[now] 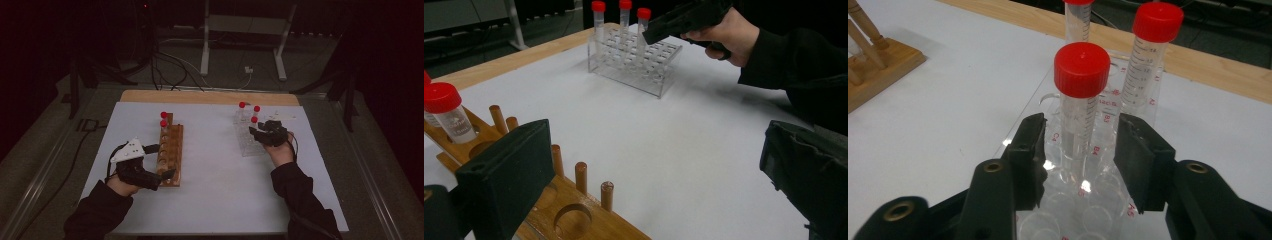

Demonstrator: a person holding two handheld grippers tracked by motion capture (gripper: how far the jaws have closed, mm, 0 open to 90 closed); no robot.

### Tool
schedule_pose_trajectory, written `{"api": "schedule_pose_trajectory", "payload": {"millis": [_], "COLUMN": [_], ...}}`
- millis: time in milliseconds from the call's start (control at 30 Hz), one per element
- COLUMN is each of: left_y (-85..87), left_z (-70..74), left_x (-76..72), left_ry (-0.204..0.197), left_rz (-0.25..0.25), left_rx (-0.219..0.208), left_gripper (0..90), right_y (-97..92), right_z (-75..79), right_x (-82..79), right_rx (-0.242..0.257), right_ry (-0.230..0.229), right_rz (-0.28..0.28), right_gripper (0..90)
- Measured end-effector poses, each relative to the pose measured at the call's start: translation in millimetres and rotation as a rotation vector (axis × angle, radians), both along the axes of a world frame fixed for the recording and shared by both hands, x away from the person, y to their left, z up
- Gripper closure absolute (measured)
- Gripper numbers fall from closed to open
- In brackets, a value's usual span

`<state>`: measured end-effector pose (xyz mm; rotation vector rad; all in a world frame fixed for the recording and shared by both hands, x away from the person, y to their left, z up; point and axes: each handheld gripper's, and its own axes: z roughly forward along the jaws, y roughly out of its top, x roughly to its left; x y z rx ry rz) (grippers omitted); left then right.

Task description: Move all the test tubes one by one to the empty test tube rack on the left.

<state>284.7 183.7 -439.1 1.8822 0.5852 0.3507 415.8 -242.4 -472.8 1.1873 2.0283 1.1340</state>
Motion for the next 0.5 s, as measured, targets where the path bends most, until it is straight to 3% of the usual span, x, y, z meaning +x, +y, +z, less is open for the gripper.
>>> {"api": "schedule_pose_trajectory", "payload": {"millis": [333,500], "left_y": [0.6,0.4], "left_z": [0.7,0.0], "left_x": [0.2,0.6], "left_ry": [0.000,0.003], "left_rz": [0.000,-0.001], "left_rx": [-0.004,-0.003], "left_gripper": [1.8,1.8], "right_y": [8.1,9.8], "right_z": [-4.8,-3.7], "right_x": [6.5,5.5], "right_rx": [-0.006,-0.019], "right_ry": [-0.001,-0.008], "right_rz": [-0.011,-0.021], "right_gripper": [73.3,75.2]}}
